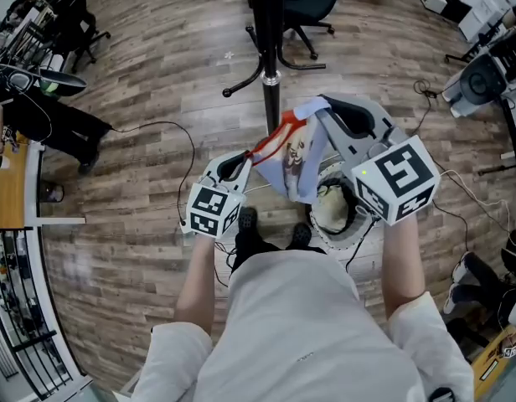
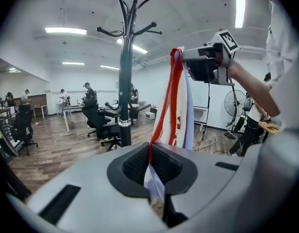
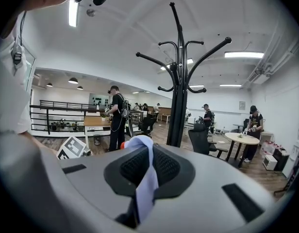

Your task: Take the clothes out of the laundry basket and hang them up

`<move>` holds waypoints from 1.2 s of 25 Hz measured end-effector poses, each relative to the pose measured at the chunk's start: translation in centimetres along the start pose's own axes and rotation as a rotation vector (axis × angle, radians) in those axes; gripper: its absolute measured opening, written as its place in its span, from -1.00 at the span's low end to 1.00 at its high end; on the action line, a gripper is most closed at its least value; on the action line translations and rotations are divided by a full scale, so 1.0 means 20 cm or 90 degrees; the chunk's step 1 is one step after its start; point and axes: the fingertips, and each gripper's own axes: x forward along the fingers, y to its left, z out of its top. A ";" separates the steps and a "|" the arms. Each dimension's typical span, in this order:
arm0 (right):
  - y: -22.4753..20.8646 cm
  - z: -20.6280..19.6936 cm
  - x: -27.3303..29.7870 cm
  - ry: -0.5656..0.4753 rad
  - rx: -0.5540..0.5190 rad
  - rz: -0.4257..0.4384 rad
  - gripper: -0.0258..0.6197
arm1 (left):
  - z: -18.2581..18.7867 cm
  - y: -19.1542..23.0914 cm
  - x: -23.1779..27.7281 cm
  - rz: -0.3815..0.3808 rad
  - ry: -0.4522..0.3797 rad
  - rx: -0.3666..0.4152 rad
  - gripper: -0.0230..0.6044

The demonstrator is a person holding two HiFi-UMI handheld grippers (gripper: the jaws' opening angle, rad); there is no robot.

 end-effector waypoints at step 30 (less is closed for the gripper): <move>-0.09 -0.05 0.31 0.062 0.081 -0.194 -0.86 | 0.63 0.97 -0.13 0.044 -0.195 0.050 -0.85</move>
